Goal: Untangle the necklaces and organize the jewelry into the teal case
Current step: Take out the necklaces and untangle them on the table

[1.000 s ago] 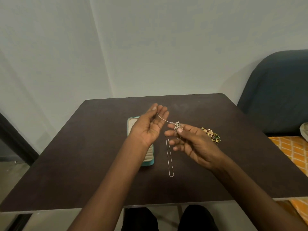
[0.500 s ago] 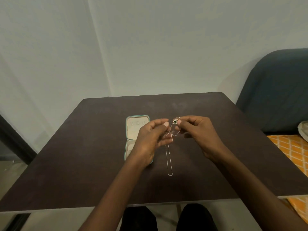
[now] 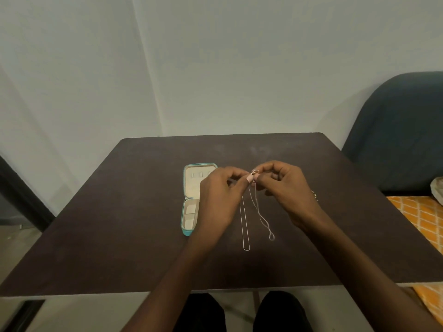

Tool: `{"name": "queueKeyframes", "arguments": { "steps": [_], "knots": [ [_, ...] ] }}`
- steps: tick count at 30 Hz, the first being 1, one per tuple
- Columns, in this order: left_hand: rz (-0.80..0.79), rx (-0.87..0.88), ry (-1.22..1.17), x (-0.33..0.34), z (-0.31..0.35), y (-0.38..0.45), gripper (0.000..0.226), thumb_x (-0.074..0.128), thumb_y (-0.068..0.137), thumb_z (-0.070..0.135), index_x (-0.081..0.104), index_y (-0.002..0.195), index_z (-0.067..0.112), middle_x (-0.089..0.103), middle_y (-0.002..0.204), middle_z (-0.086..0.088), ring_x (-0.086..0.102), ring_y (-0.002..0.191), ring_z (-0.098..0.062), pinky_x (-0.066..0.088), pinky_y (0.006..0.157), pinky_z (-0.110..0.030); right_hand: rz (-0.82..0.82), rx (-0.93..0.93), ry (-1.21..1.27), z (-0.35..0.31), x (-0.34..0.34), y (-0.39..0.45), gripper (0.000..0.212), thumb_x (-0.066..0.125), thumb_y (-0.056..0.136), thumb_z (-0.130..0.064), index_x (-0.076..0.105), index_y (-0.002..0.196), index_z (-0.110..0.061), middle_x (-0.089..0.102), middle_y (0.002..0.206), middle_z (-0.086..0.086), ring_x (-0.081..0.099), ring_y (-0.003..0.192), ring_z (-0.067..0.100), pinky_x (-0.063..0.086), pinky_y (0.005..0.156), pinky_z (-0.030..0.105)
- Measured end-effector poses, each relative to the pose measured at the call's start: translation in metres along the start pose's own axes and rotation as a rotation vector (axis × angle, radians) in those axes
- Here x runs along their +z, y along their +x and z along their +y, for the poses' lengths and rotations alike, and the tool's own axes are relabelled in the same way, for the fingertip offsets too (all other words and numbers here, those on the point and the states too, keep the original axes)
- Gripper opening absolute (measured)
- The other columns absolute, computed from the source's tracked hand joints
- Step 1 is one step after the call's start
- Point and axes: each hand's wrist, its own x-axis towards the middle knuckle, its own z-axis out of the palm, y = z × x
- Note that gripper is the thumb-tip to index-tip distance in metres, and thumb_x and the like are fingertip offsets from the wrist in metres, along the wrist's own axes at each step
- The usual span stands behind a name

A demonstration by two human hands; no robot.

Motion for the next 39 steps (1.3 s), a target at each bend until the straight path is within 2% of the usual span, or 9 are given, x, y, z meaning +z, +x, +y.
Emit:
{"name": "queueKeyframes", "arguments": {
  "steps": [5,10,14,17,20,26,31,35,39],
  "knots": [
    [-0.062,-0.1,-0.188,0.002,-0.004,-0.001,0.006,0.068,0.083,0.024,0.07,0.084,0.019,0.066,0.07,0.011,0.06,0.065,0.002,0.046,0.059,-0.017,0.028,-0.014,-0.026,0.005,0.002,-0.001,0.015,0.061,0.086,-0.008,0.07,0.079,-0.019,0.069,0.078,0.013,0.057,0.066,0.011,0.046,0.058,0.024],
    [-0.119,-0.142,-0.278,0.002,-0.004,-0.003,0.006,0.066,0.085,0.02,0.069,0.09,0.02,0.066,0.073,0.008,0.062,0.067,-0.002,0.05,0.061,-0.022,0.028,-0.005,0.006,0.005,0.001,-0.002,0.014,0.062,0.085,-0.008,0.071,0.081,-0.018,0.068,0.072,0.004,0.058,0.064,0.008,0.047,0.058,0.021],
    [-0.132,-0.147,-0.289,0.001,-0.005,-0.004,0.004,0.065,0.085,0.023,0.069,0.085,0.023,0.067,0.071,0.006,0.06,0.063,-0.002,0.052,0.062,-0.028,0.026,-0.019,0.038,0.006,0.0,-0.003,0.01,0.063,0.084,-0.003,0.069,0.085,-0.011,0.067,0.068,0.008,0.06,0.059,0.011,0.047,0.055,0.018],
    [-0.113,-0.152,-0.307,0.001,-0.004,-0.005,0.008,0.062,0.087,0.023,0.068,0.081,0.024,0.067,0.07,0.0,0.058,0.062,-0.009,0.052,0.06,-0.034,0.019,-0.021,0.064,0.006,0.0,-0.004,0.008,0.062,0.085,-0.003,0.067,0.087,-0.008,0.067,0.063,0.0,0.062,0.059,0.011,0.049,0.057,0.02],
    [-0.133,-0.183,-0.341,0.001,-0.005,-0.005,0.013,0.057,0.091,0.023,0.067,0.085,0.017,0.064,0.07,-0.001,0.057,0.063,-0.008,0.051,0.059,-0.026,0.015,-0.02,0.054,0.006,0.0,-0.005,0.008,0.061,0.086,-0.005,0.067,0.086,-0.011,0.067,0.066,-0.002,0.062,0.063,0.008,0.05,0.061,0.023],
    [-0.172,-0.368,-0.662,0.003,-0.002,-0.004,0.016,0.051,0.094,0.016,0.063,0.083,0.016,0.063,0.07,0.002,0.053,0.06,-0.007,0.045,0.052,-0.021,-0.071,0.048,0.129,0.013,0.002,-0.008,0.016,0.056,0.088,-0.003,0.063,0.08,-0.014,0.063,0.072,0.002,0.058,0.069,0.014,0.049,0.064,0.031],
    [-0.15,-0.382,-0.651,0.005,-0.001,-0.004,0.016,0.049,0.095,0.016,0.061,0.085,0.015,0.065,0.073,0.002,0.057,0.061,-0.007,0.045,0.054,-0.021,-0.095,-0.141,-0.036,0.018,0.002,-0.01,0.012,0.06,0.086,-0.004,0.063,0.08,-0.014,0.06,0.074,0.01,0.051,0.067,0.018,0.045,0.061,0.03],
    [-0.129,-0.274,-0.504,0.006,-0.005,-0.004,0.014,0.049,0.095,0.018,0.061,0.089,0.015,0.067,0.075,0.002,0.06,0.069,-0.007,0.049,0.062,-0.024,-0.09,-0.091,-0.087,0.022,0.001,-0.007,0.009,0.057,0.078,-0.023,0.062,0.072,-0.021,0.06,0.072,0.01,0.051,0.068,0.016,0.044,0.064,0.038],
    [-0.069,-0.129,-0.277,0.009,-0.01,-0.005,0.011,0.052,0.094,0.022,0.061,0.092,0.016,0.067,0.081,0.004,0.064,0.074,-0.005,0.051,0.069,-0.026,-0.109,-0.016,-0.002,0.02,0.0,-0.007,0.012,0.053,0.076,-0.022,0.063,0.071,-0.018,0.063,0.073,0.003,0.057,0.073,0.013,0.046,0.067,0.031]
  ]
}}
